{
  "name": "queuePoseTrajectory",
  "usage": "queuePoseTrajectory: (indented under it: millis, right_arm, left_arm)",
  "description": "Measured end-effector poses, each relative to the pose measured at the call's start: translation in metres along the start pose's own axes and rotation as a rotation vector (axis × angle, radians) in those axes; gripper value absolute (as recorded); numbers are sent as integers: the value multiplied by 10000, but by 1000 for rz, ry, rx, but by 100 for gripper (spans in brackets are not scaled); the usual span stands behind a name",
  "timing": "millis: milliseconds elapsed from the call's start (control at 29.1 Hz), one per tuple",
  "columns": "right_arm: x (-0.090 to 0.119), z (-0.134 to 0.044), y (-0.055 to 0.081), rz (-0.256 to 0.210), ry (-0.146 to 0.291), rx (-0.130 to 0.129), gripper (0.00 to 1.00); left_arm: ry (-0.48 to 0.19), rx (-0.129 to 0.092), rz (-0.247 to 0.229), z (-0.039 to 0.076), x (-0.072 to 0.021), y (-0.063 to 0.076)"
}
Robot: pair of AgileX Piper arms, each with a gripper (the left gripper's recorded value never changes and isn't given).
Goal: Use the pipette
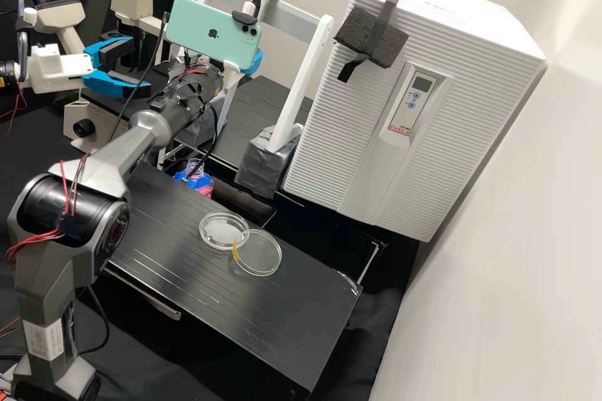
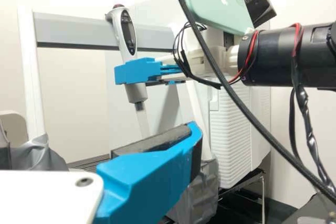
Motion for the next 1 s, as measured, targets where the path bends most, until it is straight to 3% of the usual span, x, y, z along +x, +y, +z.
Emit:
queuePoseTrajectory:
  millis: [172,206,790,893,996]
  right_arm:
    - [0,-5,-5,-1,1,8,0]
    - [0,-5,-5,-1,1,7,100]
    - [-35,-41,-74,20,-6,-4,100]
    - [-81,-26,-88,15,-5,2,100]
    - [-167,-8,-95,41,2,-14,100]
  left_arm:
    - [0,0,0,0,0,0]
    - [0,0,0,0,0,0]
    - [7,-9,1,-7,-5,-7]
    - [15,5,3,-7,-12,-11]
    - [45,17,6,-5,-35,-50]
